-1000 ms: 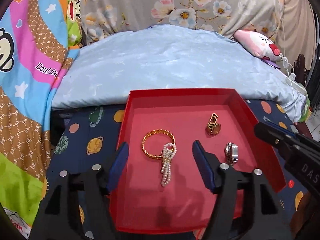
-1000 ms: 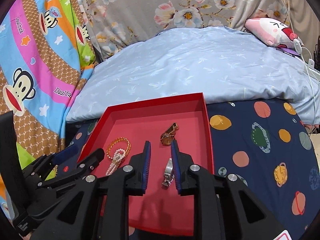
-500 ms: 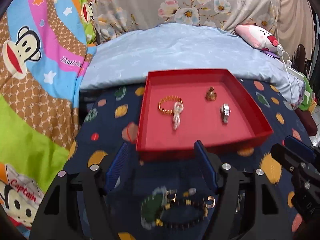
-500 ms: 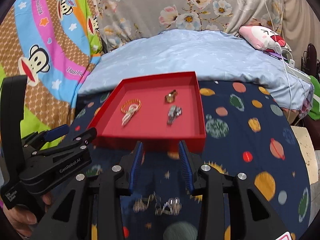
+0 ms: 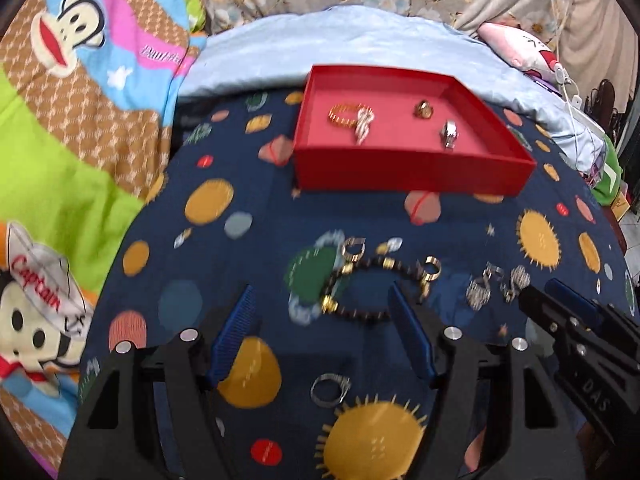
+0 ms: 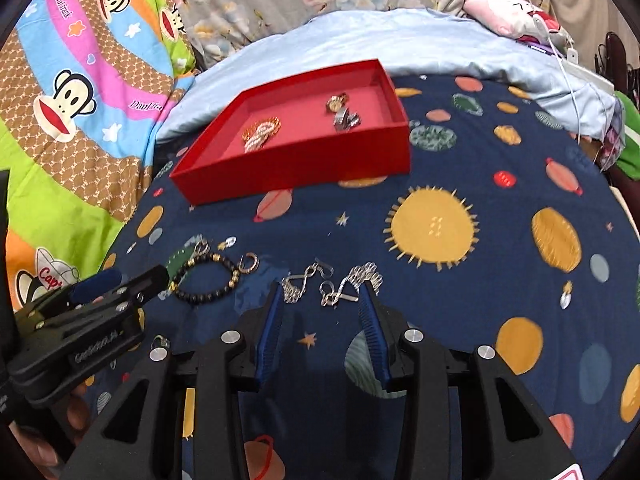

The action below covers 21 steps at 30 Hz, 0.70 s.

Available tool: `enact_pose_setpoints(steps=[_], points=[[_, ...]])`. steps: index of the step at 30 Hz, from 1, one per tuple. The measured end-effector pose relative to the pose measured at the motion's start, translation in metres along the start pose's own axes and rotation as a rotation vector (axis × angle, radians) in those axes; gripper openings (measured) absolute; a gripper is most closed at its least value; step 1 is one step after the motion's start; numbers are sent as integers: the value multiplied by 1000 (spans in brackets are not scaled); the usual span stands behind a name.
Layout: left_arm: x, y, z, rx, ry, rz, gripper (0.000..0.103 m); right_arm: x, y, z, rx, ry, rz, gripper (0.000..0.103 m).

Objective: Organize jewelry
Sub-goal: 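Move both tools back over the remaining jewelry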

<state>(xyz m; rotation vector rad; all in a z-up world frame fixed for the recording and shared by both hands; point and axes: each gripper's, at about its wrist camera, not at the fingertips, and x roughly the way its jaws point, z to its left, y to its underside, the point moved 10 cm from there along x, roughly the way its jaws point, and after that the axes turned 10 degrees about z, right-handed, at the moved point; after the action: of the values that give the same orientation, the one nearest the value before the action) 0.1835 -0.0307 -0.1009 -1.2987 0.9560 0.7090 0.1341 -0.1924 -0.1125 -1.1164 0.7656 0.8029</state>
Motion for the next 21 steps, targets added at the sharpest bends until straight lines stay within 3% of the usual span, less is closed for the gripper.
enact_pose_setpoints(steps=[9, 21], points=[[6, 28, 23, -22, -7, 43, 66, 22, 3, 19, -11, -24, 35, 38], [14, 40, 30, -34, 6, 76, 66, 26, -9, -14, 48, 51, 26, 38]])
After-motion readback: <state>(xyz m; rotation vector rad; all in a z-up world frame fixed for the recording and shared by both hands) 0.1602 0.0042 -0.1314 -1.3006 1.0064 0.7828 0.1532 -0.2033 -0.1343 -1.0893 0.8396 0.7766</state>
